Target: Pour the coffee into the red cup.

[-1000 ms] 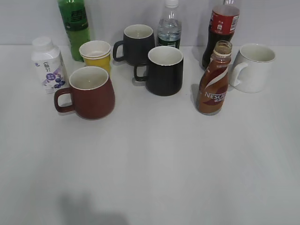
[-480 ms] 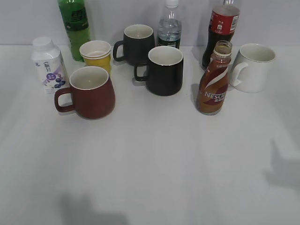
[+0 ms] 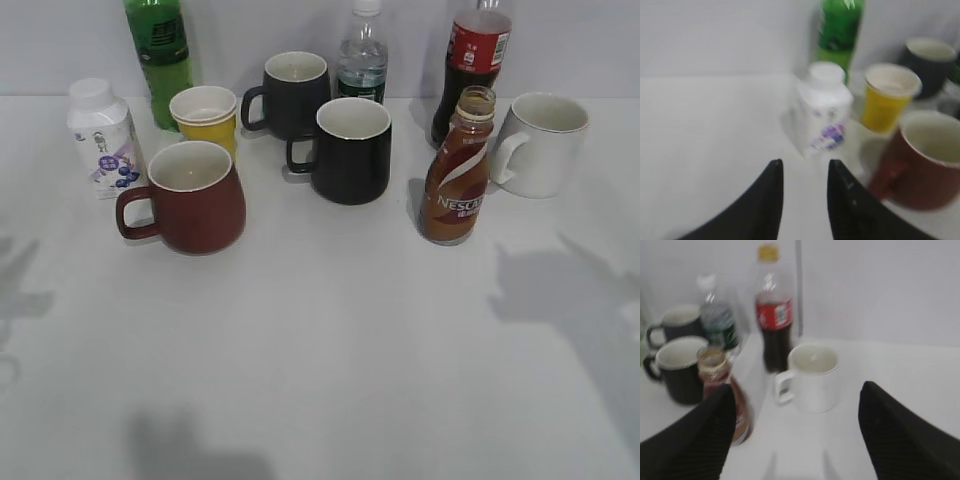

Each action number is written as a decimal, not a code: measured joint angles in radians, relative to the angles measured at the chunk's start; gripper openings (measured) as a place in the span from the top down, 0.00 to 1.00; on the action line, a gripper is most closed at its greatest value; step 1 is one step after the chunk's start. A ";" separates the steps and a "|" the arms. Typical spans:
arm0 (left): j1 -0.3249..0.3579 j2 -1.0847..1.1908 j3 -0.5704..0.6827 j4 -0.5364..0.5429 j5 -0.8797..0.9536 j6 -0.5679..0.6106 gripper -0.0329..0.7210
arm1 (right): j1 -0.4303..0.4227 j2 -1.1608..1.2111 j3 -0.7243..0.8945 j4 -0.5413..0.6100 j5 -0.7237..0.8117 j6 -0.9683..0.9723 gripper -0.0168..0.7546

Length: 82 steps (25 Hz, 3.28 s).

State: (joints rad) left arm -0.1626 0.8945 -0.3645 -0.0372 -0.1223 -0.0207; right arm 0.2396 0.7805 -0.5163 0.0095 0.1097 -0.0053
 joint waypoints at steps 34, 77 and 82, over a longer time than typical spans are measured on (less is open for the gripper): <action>-0.232 0.883 0.025 -0.044 -0.910 0.000 0.60 | 0.016 0.169 0.006 0.002 -0.039 -0.001 0.30; -0.192 0.955 -0.095 0.142 -0.944 0.021 0.86 | 0.192 0.428 0.031 0.000 -0.200 -0.043 0.30; -0.220 0.792 -0.073 0.154 -0.886 0.015 0.86 | 0.192 0.620 0.033 -0.001 -0.422 -0.044 0.27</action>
State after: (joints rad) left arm -0.3826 1.6867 -0.4377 0.1164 -1.0087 -0.0053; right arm 0.4319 1.4001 -0.4837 0.0087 -0.3120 -0.0498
